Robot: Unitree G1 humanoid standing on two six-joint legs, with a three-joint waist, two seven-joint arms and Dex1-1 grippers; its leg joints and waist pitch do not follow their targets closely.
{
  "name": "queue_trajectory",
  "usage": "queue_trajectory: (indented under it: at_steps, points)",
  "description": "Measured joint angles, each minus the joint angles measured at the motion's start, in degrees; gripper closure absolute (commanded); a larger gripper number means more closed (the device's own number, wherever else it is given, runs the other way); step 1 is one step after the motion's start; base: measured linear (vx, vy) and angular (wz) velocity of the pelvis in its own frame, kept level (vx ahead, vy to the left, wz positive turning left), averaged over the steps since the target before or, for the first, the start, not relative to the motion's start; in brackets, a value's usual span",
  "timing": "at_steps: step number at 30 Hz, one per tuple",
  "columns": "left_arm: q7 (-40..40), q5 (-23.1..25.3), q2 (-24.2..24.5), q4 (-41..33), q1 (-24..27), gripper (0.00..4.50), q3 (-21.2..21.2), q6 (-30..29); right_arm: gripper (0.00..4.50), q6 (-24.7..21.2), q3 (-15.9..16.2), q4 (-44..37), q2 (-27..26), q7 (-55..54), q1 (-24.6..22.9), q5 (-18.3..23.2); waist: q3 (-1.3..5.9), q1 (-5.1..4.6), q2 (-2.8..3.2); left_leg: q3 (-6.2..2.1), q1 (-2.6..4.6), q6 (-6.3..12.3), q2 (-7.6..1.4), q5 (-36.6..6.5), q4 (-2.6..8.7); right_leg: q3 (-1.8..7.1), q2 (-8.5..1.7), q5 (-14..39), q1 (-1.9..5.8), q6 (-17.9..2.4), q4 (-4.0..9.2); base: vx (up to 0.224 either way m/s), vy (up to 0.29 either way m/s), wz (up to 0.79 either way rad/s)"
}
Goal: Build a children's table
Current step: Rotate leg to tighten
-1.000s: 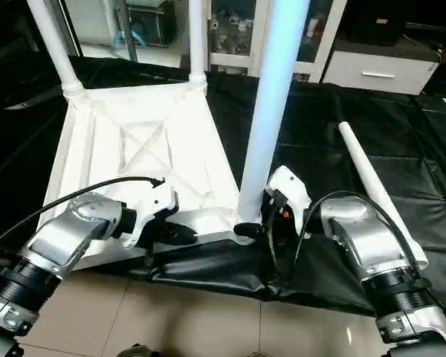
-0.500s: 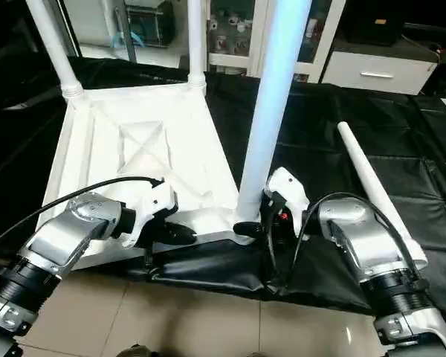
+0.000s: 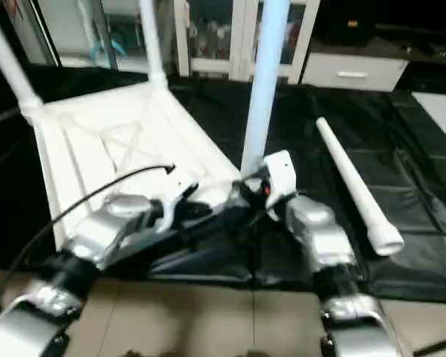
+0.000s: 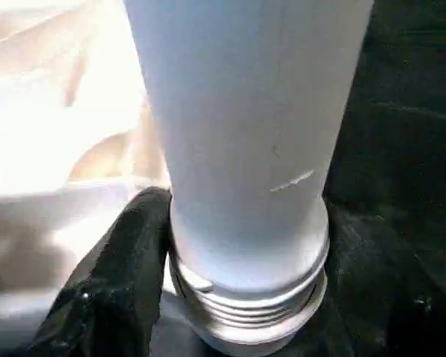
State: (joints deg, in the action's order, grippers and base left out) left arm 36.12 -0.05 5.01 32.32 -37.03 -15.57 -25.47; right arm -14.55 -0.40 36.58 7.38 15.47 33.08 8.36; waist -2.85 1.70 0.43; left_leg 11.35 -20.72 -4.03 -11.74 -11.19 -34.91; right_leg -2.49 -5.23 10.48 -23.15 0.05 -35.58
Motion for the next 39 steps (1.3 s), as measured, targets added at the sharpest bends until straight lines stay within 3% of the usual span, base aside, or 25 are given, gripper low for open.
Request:
queue_trajectory:
  at_steps: [6,10,11,16,22,27,30,33,39]
  points:
    - [-8.81,1.52,-4.34,5.17,-2.11,4.50,0.45,3.46,1.83,6.50,-4.10,10.23,-6.40,-16.72,5.88,-0.63,0.02,0.01,-0.02,-0.01,-0.18,0.00,0.02,0.00,0.07,-0.03,0.01,-0.36,0.00,-0.27,0.48,0.000,0.000,0.00]
    - [-8.96,1.60,-4.35,5.18,-2.30,4.50,0.72,3.72,1.83,9.70,-4.99,13.54,-7.00,-16.91,7.44,-0.64,0.02,-0.07,-0.02,0.01,-0.24,0.01,0.03,0.00,0.08,-0.02,0.00,-0.40,-0.05,-0.27,0.56,0.000,0.000,0.00]
    - [-8.95,1.71,-4.21,5.18,-2.31,4.50,0.74,3.92,1.48,10.81,-5.52,14.19,-7.18,-16.48,7.54,-0.61,0.02,-0.01,-0.02,0.01,-0.24,0.01,0.03,-0.01,0.15,-0.04,0.00,-0.40,-0.07,-0.26,0.57,0.000,0.000,0.00]
    - [-7.95,1.47,-2.81,4.85,-2.35,4.50,0.81,4.43,1.11,12.39,-5.81,14.04,-7.20,-12.41,7.14,0.06,0.01,-0.07,-0.01,0.02,-0.30,0.01,0.00,0.00,0.38,-0.06,0.07,-0.39,-0.26,-0.25,0.57,0.000,0.000,0.00]
    - [-1.44,0.88,1.05,-0.47,0.42,4.50,0.44,3.89,0.45,8.62,-2.82,5.73,-2.85,-3.75,2.75,0.49,-0.02,0.37,0.05,0.04,-0.50,0.02,-0.02,0.01,0.43,-0.06,0.11,-0.38,-0.57,-0.24,0.58,0.000,0.000,0.00]
    - [6.59,-0.95,5.46,-5.98,3.44,4.50,-0.97,3.27,0.09,1.62,-0.96,-3.05,4.36,8.68,-0.41,2.59,-0.04,1.21,0.08,0.09,-0.53,0.04,0.00,-0.01,0.43,-0.05,0.06,-0.34,-0.54,-0.25,0.65,0.000,0.000,0.00]
    - [12.58,-1.97,9.17,-9.92,5.53,4.50,-2.44,3.12,0.09,-3.37,2.96,-11.27,11.81,20.00,-4.74,4.31,-0.04,2.09,0.08,0.10,-0.55,0.07,0.00,-0.04,0.43,-0.07,0.03,-0.25,-0.51,-0.21,0.66,0.000,0.000,0.00]
    - [19.58,-3.64,12.82,-13.18,7.59,4.50,-3.55,3.34,0.09,-5.90,5.78,-18.14,18.31,30.31,-8.15,6.06,-0.05,2.27,0.10,0.12,-0.53,0.08,0.00,-0.05,0.44,-0.07,0.02,-0.22,-0.50,-0.18,0.65,0.000,0.000,0.00]
    - [27.06,-5.22,16.50,-16.52,9.44,4.50,-5.41,3.18,0.09,-8.30,7.95,-22.47,23.37,40.74,-10.67,7.93,-0.06,2.67,0.11,0.12,-0.37,0.06,0.00,-0.04,0.42,-0.03,0.01,-0.21,-0.34,-0.18,0.59,0.000,0.000,0.00]
